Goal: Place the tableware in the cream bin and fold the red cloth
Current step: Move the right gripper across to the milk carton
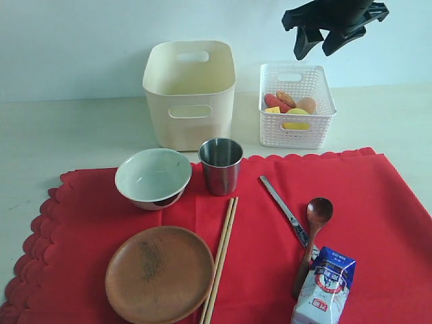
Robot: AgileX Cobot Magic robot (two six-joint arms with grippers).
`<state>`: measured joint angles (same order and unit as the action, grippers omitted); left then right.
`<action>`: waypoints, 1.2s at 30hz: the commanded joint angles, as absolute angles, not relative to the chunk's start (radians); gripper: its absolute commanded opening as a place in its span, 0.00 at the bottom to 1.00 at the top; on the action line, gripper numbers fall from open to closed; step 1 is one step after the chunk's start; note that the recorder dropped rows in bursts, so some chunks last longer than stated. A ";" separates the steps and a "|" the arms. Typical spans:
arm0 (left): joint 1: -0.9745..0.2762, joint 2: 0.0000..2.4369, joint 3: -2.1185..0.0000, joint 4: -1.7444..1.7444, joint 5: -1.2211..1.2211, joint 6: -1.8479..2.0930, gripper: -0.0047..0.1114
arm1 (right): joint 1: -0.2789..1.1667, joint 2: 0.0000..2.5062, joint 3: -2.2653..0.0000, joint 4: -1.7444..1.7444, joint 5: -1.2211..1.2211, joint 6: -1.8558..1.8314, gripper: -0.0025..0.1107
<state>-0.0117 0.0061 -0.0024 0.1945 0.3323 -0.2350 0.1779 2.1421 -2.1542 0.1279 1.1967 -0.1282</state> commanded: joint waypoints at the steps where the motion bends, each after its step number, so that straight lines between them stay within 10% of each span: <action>1: -0.009 0.000 0.000 0.195 0.326 -0.240 0.43 | 0.186 2.040 -2.023 0.118 1.127 -0.126 0.50; 36: -0.009 0.000 0.000 0.195 0.326 -0.240 0.43 | 0.186 1.218 -0.994 0.095 0.936 -0.050 0.50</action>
<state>-0.0117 0.0061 -0.0024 0.1945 0.3323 -0.2350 0.1833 1.2530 -1.0154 0.1020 0.9070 -0.0529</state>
